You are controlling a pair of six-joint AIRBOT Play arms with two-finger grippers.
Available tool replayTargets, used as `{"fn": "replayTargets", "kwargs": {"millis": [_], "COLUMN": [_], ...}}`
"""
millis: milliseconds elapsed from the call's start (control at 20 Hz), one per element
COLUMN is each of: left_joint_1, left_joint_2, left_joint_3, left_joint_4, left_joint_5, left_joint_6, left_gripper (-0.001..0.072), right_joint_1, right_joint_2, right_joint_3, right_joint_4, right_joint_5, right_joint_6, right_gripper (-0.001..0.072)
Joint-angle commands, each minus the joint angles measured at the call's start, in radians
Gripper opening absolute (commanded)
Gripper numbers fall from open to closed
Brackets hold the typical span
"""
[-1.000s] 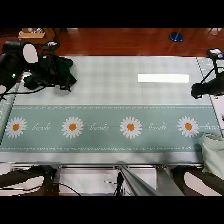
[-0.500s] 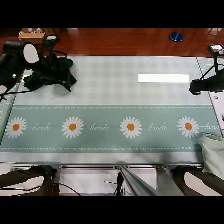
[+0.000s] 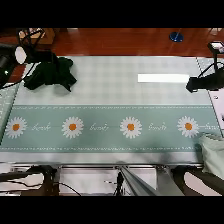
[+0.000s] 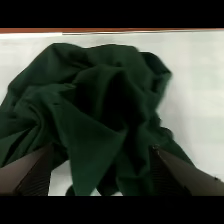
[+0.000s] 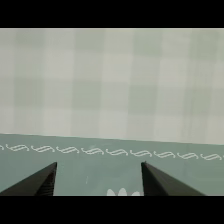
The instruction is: Fold the shirts.
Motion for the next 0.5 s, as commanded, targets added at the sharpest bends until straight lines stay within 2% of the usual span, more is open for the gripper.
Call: {"fn": "replayTargets", "kwargs": {"millis": [0,200,400,450], "left_joint_1": [0.063,0.059,0.053,0.053], "left_joint_2": [-0.081,-0.193,-0.276,-0.284], "left_joint_3": [0.001,0.001,0.001,0.001], "left_joint_4": [0.003,-0.057,-0.06,-0.061], "left_joint_5": [0.067,0.108,0.097,0.082], "left_joint_6": [-0.082,-0.081,-0.081,-0.081], "left_gripper": [0.072,0.072,0.0714,0.0553], "right_joint_1": [0.001,0.001,0.001,0.001], "right_joint_2": [0.0,0.0,0.0,0.0], "right_joint_3": [0.0,0.0,0.0,0.0], "right_joint_4": [0.003,0.002,0.002,0.002], "right_joint_5": [-0.029,-0.052,-0.051,-0.051], "right_joint_6": [0.0,0.0,0.0,0.0], "right_gripper": [0.0601,0.059,0.059,0.059]}}
